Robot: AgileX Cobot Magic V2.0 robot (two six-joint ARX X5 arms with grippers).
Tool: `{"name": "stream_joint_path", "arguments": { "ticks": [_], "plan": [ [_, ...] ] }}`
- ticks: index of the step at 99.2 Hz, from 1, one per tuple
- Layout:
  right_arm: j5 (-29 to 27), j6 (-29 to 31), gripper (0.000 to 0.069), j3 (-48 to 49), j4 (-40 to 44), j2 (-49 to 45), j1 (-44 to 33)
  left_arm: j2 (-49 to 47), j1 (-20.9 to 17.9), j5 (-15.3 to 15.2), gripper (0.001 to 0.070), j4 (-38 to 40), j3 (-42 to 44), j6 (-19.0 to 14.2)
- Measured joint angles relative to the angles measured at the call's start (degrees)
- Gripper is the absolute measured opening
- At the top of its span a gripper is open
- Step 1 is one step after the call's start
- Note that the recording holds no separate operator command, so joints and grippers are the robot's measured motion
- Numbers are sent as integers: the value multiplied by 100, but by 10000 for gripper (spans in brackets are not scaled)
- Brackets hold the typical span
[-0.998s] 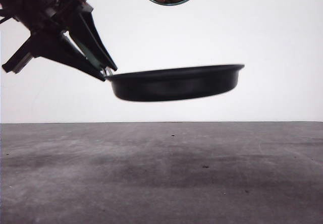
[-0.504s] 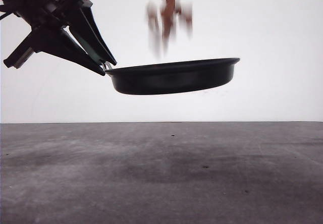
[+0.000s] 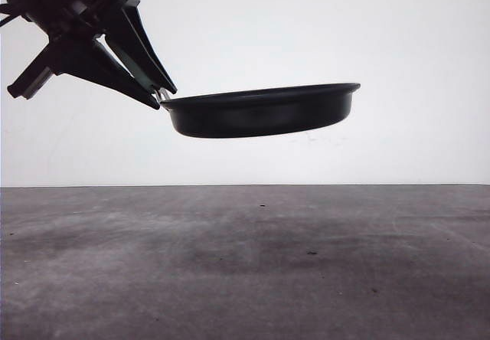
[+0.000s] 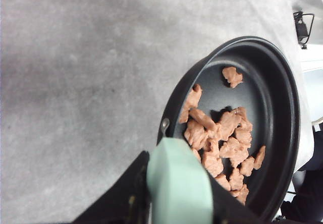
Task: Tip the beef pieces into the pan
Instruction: 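Tilt the green bowl with the right gripper, pouring beef cubes into the pan, then lower the empty green bowl onto the table with the right gripper and release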
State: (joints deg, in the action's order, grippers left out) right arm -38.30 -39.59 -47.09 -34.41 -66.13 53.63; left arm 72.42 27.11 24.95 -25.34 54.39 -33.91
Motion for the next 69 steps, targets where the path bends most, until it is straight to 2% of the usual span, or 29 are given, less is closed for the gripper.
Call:
{"name": "stream_joint_path", "arguments": {
  "ticks": [9, 20, 29, 35, 44, 53, 61, 69],
  "plan": [
    [798, 1659, 18, 0, 549, 490, -435, 0, 0, 0, 54, -15, 0, 7],
    [1655, 3700, 18, -133, 1460, 964, -1349, 0, 0, 0, 54, -15, 0, 26],
    [2186, 4920, 18, -254, 2594, 1019, -2264, 0, 0, 0, 54, -15, 0, 68],
    [2706, 5521, 18, -256, 3569, 905, -2970, 0, 0, -13, 54, -15, 0, 103],
    [3753, 6111, 18, -249, 4935, 433, -4054, 0, 0, -70, 54, 2, 0, 151],
    [4684, 6312, 18, -219, 6006, -199, -4865, 0, -13, -125, 54, 48, 0, 175],
    [5191, 6314, 18, -201, 6607, -734, -5101, 0, -37, -129, 54, 136, 0, 179],
    [5335, 6179, 18, -201, 6765, -1165, -5056, 0, -37, -127, 54, 184, 0, 179]
  ]
}}
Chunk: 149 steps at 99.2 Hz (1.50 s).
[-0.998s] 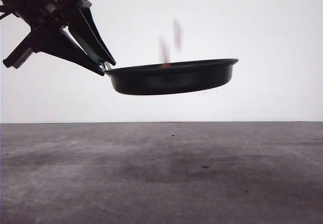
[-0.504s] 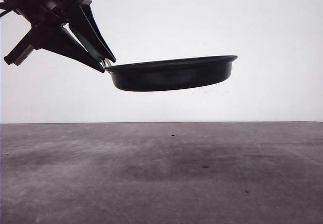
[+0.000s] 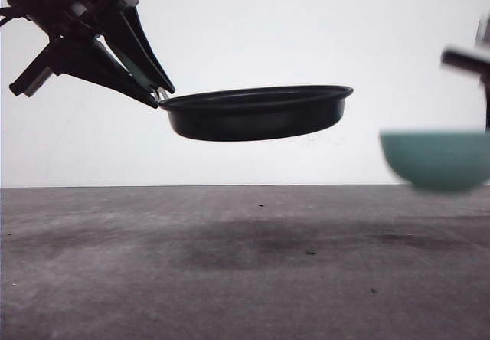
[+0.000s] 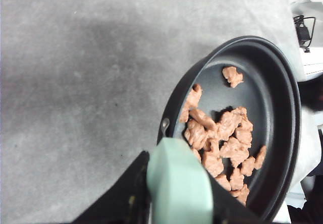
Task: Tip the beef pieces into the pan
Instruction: 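Lower the empty green bowl onto the table with the right gripper and release, then lower the pan onto the table with the left gripper and release the handle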
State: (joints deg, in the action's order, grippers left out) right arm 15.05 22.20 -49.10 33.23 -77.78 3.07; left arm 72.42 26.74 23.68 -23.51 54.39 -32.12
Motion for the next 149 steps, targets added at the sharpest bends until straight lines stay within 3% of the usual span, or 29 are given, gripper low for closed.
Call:
{"name": "stream_joint_path", "arguments": {
  "ticks": [34, 39, 50, 55, 65, 78, 85, 96, 104, 120, 149],
  "plan": [
    [-37, -136, 31, 0, -282, -339, 560, 0, -2, -2, 54, -210, 0, 90],
    [-33, -136, 96, 0, -304, -339, 584, 0, -2, -7, 54, -243, 0, 114],
    [-28, -133, 365, 0, -317, -339, 619, 0, -11, -17, 54, -240, 0, 129],
    [-17, -136, 444, 0, -317, -337, 616, 0, -24, -48, 54, -243, 0, 129],
    [-22, -136, 503, 0, -297, -234, 612, 0, -31, -229, 54, -243, 0, 140],
    [-24, -133, 515, -2, -291, 529, 610, 9, -142, -435, 54, -221, 0, 151],
    [0, -122, 469, -44, -289, 1080, 619, 85, -258, -452, 54, -153, 0, 151],
    [31, -131, 164, -92, -372, 1945, 796, 378, -439, -481, 54, -101, 0, 149],
    [35, -133, 58, -96, -380, 2538, 1012, 680, -511, -516, 54, -46, 0, 129],
    [57, -131, 15, -136, -162, 3136, 1364, 1287, -514, -487, 54, 175, 0, -17],
    [-17, -136, 11, -133, 726, 3134, 1700, 1851, -514, -461, 61, 238, 0, -133]
  ]
}}
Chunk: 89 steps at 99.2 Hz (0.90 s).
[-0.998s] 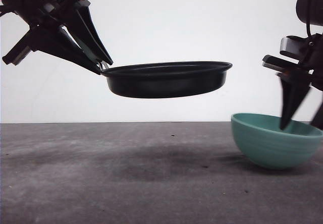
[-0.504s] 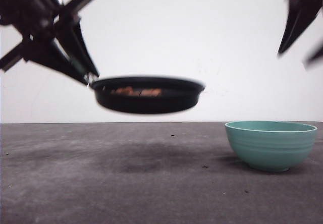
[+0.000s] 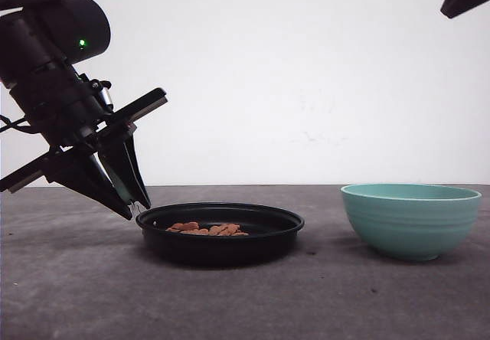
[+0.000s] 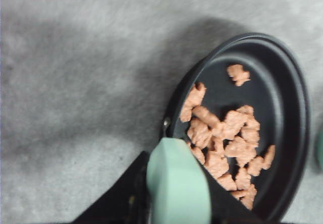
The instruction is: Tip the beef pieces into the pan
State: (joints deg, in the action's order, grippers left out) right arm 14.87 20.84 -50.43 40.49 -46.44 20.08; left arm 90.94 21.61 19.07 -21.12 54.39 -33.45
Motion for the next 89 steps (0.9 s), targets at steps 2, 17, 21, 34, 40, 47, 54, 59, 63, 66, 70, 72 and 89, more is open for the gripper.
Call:
{"name": "stream_joint_path", "arguments": {
  "ticks": [2, 17, 21, 34, 40, 47, 54, 59, 63, 66, 70, 72, 89],
  "plan": [
    [-7, 0, 11, 0, 11, 0, 15, 0, 0, 0, 72, 9, 2, -13],
    [-13, 0, 11, 0, 11, 2, 90, -2, -11, 35, 390, 33, 9, -46],
    [-15, -2, 11, 0, 11, 2, 92, -4, -11, 35, 517, 0, 13, -46],
    [-105, -111, 11, 0, -2, 2, 92, -140, -11, 26, 694, -254, 20, -42],
    [-267, -219, 11, 0, -2, 4, 92, -339, -11, -9, 694, -328, 20, -22],
    [-588, -376, 11, 0, -4, 31, 92, -726, -11, -243, 694, -396, 20, 24],
    [-918, -560, 11, 0, -9, 103, 92, -1261, -11, -590, 694, -413, 20, 114],
    [-1123, -702, 11, 0, -44, 186, 94, -1703, -11, -863, 694, -391, 20, 177],
    [-1285, -817, 11, 0, -90, 271, 103, -2076, -11, -1086, 694, -369, 20, 240],
    [-1414, -907, 11, 0, -131, 339, 111, -2361, -11, -1279, 694, -352, 20, 289],
    [-1567, -1025, 11, 0, -199, 435, 138, -2736, -11, -1545, 693, -343, 24, 385],
    [-1644, -1073, 11, 0, -240, 487, 151, -2918, -11, -1676, 689, -348, 31, 439],
    [-2094, -1344, 11, 90, -960, 1047, 271, -4301, -11, -2361, 239, -444, 61, 1067]
  ]
}}
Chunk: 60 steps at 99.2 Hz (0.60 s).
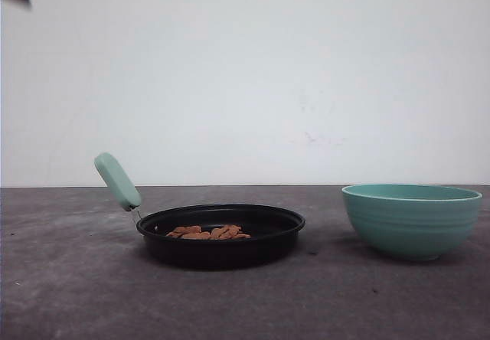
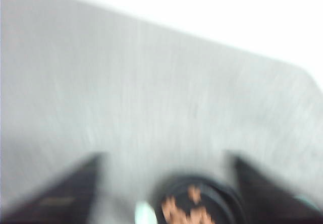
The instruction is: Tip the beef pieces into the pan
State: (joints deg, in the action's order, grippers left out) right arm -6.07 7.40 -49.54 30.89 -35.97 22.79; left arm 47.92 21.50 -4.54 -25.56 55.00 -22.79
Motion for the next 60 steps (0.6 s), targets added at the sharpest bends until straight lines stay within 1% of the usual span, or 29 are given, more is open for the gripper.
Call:
{"name": "stream_joint_path", "arguments": {
  "ticks": [1, 2, 3, 5, 6, 10, 14, 22, 36, 60],
  "plan": [
    [-4, -20, 11, 11, -48, 39, 11, -31, 0, -15, 226, -9, 0, 9],
    [-15, -48, 11, 24, -109, 101, 22, -118, 0, -66, 183, -39, 0, 44],
    [-20, -61, 11, 28, -127, 120, 24, -146, 0, -81, 170, -48, 0, 50],
    [-39, -114, 11, 44, -201, 199, 44, -271, 0, -151, 116, -107, 0, 101],
    [-66, -153, 11, 55, -262, 254, 57, -315, 0, -170, 100, -136, 0, 116],
    [-142, -249, 11, 85, -385, 385, 85, -496, 0, -219, 56, -251, 0, 190],
    [-240, -358, 11, 101, -431, 533, 111, -634, 0, -256, 33, -363, -4, 256],
    [-315, -492, 11, 103, -437, 745, 122, -833, 0, -317, 16, -619, -11, 328],
    [-317, -577, 11, 111, -426, 938, 122, -1019, 0, -389, 15, -988, -31, 372],
    [-313, -612, 11, 120, -466, 1185, 122, -1279, 0, -400, 14, -979, -63, 372]
  ]
}}
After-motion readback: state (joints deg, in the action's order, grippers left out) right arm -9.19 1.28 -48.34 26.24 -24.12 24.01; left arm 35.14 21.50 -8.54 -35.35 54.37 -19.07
